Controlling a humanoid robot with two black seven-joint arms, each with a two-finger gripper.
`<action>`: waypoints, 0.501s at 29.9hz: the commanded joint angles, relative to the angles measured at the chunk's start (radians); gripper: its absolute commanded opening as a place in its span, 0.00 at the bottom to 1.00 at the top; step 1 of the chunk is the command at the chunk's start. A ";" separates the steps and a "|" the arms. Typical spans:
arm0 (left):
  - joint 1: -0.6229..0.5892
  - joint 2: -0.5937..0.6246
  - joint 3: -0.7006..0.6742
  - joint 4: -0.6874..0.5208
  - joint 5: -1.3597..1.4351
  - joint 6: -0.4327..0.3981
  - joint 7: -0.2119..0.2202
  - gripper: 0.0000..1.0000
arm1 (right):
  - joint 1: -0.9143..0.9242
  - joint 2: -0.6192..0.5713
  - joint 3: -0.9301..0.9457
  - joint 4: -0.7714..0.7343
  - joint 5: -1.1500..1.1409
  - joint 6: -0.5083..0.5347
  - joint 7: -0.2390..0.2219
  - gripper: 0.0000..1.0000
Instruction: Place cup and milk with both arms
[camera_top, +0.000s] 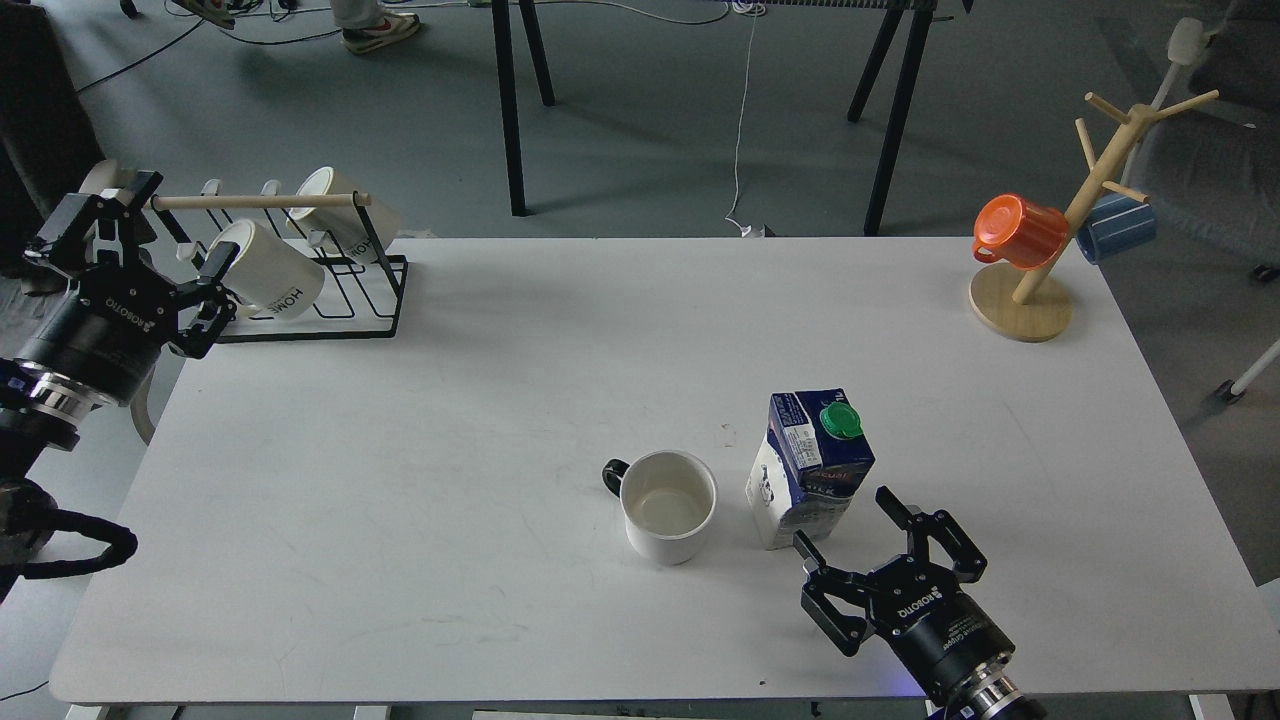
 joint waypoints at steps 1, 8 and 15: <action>-0.001 -0.006 0.000 0.003 -0.001 0.000 0.000 0.92 | -0.057 -0.101 0.021 0.084 0.001 0.000 0.003 0.98; -0.002 -0.005 -0.002 0.007 -0.001 0.000 0.000 0.92 | -0.191 -0.357 0.127 0.102 0.018 0.000 0.003 0.98; 0.022 -0.005 0.000 0.010 0.005 0.000 0.000 0.92 | -0.169 -0.495 0.349 -0.016 0.103 0.000 -0.004 0.98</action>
